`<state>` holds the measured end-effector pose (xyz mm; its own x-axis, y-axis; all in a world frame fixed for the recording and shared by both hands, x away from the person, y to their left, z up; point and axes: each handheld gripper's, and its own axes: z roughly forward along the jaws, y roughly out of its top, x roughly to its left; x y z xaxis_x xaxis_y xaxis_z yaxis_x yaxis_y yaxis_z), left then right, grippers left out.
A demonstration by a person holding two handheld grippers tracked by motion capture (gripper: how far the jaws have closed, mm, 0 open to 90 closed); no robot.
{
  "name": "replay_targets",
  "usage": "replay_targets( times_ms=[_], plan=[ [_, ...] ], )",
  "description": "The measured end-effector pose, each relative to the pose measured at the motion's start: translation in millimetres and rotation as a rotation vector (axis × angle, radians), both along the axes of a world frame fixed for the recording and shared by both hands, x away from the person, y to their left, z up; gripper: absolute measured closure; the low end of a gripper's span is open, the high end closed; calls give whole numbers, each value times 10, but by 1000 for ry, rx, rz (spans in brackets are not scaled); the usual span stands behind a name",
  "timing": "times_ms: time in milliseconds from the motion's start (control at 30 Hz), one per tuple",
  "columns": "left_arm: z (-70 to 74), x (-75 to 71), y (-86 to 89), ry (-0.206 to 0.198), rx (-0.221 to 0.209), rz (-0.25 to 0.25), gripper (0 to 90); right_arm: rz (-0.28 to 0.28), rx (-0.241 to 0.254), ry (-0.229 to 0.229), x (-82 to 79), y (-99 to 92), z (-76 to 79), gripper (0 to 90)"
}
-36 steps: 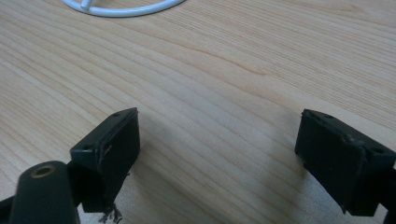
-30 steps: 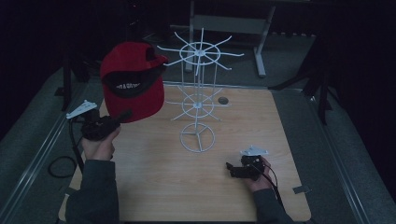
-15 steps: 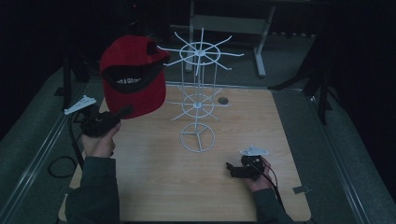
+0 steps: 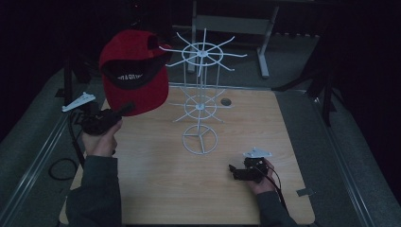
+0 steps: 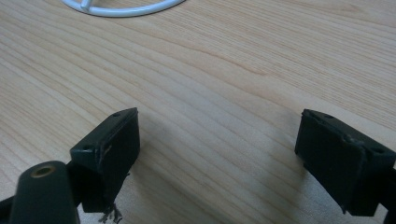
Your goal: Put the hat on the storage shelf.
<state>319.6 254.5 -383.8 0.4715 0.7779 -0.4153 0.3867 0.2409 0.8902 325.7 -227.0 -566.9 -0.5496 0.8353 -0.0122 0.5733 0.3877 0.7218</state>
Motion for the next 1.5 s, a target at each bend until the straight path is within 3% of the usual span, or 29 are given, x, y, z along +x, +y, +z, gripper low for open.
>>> replay_targets(
  times_ms=[367, 700, 933, 1500],
  plan=[
    [59, -27, -24, -20, -24, -11, 854, 0, 1, 2, -1, 0, 0, 137],
    [117, -52, -11, -42, -58, 14, 855, 0, 1, 1, -1, 0, 0, 137],
    [133, -83, -38, -65, -72, -4, 855, 0, 1, 2, -1, 1, 0, 137],
    [100, -160, -95, -89, -49, -50, 855, 0, 1, 1, -1, 0, 0, 137]
  ],
)
